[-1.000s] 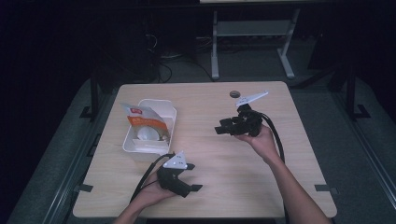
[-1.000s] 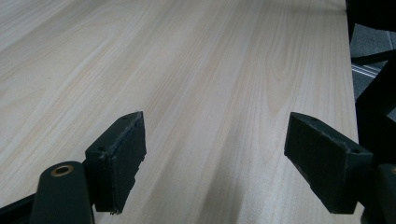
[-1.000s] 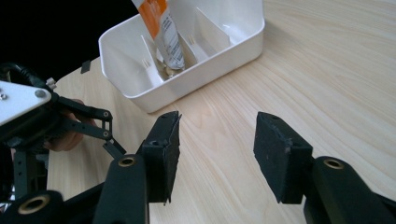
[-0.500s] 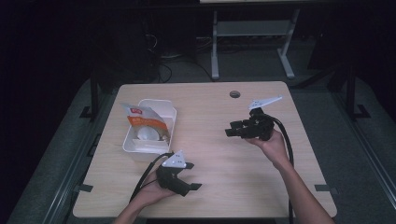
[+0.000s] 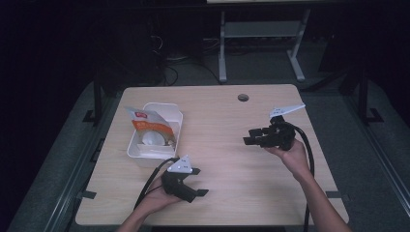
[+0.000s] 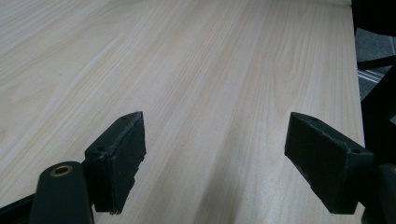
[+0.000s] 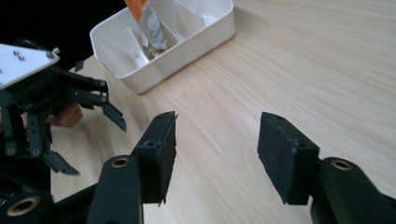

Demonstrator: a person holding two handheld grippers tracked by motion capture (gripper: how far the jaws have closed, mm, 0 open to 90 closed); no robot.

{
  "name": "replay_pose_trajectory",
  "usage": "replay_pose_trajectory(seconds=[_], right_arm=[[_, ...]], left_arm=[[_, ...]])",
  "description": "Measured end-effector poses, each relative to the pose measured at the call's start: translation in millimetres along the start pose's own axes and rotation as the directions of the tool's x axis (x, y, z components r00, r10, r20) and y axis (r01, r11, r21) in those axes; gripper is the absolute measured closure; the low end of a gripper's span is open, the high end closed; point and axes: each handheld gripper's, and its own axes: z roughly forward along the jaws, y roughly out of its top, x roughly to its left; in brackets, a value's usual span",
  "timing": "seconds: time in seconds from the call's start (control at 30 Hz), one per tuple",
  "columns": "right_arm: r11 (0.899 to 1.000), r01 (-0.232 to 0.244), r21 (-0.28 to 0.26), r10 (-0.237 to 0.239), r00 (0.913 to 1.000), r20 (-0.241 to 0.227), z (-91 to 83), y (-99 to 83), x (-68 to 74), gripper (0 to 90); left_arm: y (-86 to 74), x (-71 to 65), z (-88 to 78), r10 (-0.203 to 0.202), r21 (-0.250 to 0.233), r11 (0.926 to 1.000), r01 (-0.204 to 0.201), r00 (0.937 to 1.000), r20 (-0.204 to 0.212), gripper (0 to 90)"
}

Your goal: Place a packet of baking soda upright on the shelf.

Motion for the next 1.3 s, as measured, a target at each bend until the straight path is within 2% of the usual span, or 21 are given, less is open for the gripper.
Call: replay_pose_trajectory(seconds=[0.3,0.9,1.3], right_arm=[[1.000,-0.013,-0.012,0.013,0.9997,0.021,-13.9,-12.0,-2.0,45.3],[0.999,-0.038,-0.001,0.038,0.9978,0.055,-31.8,-36.2,-4.7,43.2],[0.998,-0.065,0.007,0.064,0.9957,0.067,-41.3,-62.5,-6.0,42.3]], left_arm=[[-0.1,0.3,0.6,-0.003,0.000,1.0000,0.003,1.0000,-0.002,20.1],[0.0,1.3,0.2,-0.007,-0.003,1.0000,0.007,0.9999,-0.011,20.1],[0.4,1.1,2.4,-0.006,-0.001,1.0000,0.006,0.9999,-0.012,20.1]])
